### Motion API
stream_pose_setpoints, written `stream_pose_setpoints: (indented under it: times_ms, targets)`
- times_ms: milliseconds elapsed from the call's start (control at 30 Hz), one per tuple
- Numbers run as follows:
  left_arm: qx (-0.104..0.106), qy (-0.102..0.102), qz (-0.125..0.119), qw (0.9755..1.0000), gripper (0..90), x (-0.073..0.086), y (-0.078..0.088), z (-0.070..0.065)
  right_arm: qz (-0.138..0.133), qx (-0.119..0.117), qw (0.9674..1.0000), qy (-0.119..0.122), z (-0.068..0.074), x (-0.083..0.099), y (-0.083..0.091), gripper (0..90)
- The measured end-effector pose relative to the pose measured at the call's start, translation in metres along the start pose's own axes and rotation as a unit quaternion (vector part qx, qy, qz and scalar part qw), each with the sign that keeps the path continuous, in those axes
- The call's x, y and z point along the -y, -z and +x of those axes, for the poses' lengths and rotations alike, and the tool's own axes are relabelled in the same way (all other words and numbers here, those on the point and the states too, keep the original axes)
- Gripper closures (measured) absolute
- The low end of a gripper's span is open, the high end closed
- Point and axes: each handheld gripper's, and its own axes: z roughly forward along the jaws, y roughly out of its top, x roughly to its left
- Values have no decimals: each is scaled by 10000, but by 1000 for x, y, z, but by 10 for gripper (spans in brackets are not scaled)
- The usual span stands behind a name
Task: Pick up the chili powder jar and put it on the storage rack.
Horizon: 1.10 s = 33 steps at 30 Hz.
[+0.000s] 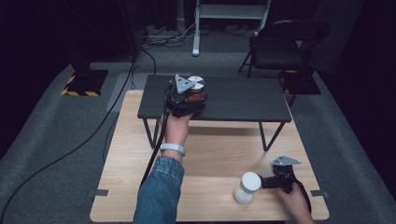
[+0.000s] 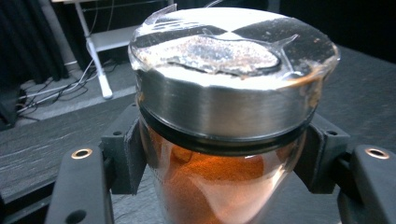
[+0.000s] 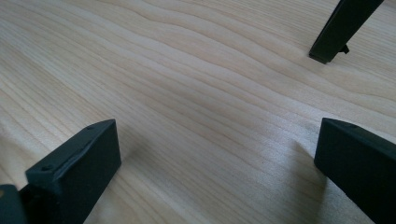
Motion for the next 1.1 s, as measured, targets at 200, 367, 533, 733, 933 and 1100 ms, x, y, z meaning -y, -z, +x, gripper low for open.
stream_pose_setpoints:
  times_ms: [200, 367, 533, 733, 933, 1100]
  targets:
    - [101, 242, -178, 9995, 108, 13, -4, 6, 0, -2, 10000, 2, 0, 0, 0, 0]
    - [0, 76, -194, 9998, 33, 19, 9, 1, 2, 2, 10000, -1, 0, 0, 0, 0]
    - [220, 113, -112, 9996, 19, 28, 28, 5, -2, 5, 10000, -14, 1, 0, 0, 0]
    - [284, -10, -70, 9996, 17, 51, 57, 3, 7, 3, 10000, -17, 1, 0, 0, 0]
    - [305, 109, -126, 9994, 19, 82, 79, 4, 8, -3, 10000, -15, 0, -1, 0, 0]
    - [29, -68, -68, 9999, 43, 109, 90, -7, 7, -2, 10000, -15, 0, 0, 0, 0]
